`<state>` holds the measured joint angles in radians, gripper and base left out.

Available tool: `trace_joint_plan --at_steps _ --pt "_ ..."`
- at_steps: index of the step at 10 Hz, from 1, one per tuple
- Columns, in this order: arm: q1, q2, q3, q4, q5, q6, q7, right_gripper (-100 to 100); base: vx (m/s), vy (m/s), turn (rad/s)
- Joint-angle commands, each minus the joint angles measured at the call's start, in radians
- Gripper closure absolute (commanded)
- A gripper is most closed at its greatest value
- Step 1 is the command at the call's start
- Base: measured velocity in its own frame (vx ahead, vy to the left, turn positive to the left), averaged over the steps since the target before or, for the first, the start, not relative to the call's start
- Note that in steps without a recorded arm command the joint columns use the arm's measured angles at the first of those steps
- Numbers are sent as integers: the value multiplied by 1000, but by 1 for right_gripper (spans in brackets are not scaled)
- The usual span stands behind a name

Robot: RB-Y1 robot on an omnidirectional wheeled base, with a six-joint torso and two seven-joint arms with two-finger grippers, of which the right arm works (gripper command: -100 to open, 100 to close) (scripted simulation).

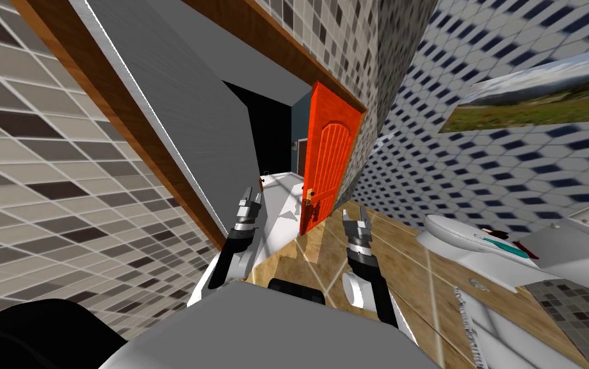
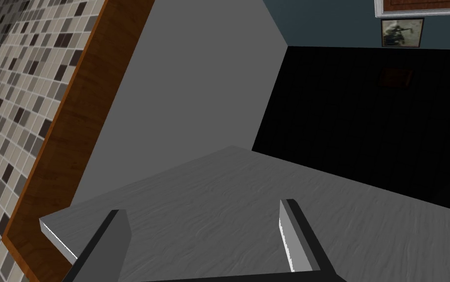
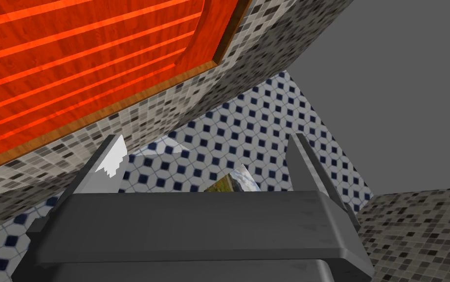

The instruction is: Push the door open

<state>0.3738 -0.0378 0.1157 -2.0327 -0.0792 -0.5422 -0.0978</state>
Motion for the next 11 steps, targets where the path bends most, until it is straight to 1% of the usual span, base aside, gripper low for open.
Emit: trace_joint_plan --at_steps 1,5,8,9,10,11 --pt "-23 -4 15 41 0 9 3 -100 79 -121 45" --pt "-99 -9 50 155 -1 29 10 -100 84 -108 64" --pt "-162 -11 79 262 -2 45 16 -100 91 -108 81" --pt "-184 -12 89 288 -2 51 18 -100 84 -84 72" --pt "-205 -12 99 330 -2 57 20 -100 87 -120 70" --pt "-228 -11 109 358 -3 63 22 -100 67 -123 83"
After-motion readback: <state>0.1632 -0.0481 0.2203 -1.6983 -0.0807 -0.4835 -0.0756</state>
